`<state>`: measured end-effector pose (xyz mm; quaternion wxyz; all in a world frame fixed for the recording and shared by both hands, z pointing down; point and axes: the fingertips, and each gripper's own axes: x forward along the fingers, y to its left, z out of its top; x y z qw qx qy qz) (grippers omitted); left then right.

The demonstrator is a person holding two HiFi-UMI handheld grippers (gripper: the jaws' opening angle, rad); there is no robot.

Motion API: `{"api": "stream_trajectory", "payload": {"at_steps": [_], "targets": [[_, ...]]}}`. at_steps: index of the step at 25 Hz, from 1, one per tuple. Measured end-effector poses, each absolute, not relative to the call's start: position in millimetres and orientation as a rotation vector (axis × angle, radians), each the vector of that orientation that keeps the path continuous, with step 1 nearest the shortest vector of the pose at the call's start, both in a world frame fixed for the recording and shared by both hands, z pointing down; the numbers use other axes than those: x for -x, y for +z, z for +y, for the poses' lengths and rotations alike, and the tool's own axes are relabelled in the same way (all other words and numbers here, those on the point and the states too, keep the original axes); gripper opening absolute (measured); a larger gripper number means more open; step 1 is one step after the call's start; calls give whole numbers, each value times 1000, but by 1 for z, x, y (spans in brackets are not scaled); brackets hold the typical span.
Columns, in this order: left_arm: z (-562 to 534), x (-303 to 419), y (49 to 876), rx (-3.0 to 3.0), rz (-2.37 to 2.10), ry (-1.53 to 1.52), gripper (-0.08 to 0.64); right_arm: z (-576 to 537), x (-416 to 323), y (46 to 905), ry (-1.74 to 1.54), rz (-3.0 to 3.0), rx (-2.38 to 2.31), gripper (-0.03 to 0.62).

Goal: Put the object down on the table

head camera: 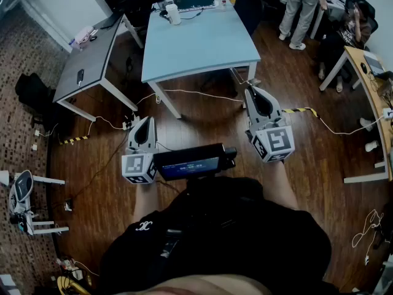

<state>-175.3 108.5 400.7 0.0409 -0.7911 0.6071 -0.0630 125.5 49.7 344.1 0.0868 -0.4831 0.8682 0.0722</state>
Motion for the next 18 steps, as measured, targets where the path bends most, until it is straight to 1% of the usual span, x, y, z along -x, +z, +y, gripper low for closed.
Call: {"api": "stream_trajectory", "payload": {"at_steps": [10, 18], "targets": [[107, 211, 412, 2442, 1859, -184, 5, 53, -85, 353, 219, 2610, 1434, 18], [83, 224, 425, 2439, 1886, -181, 5, 20, -69, 354, 236, 2616, 1402, 18]]}}
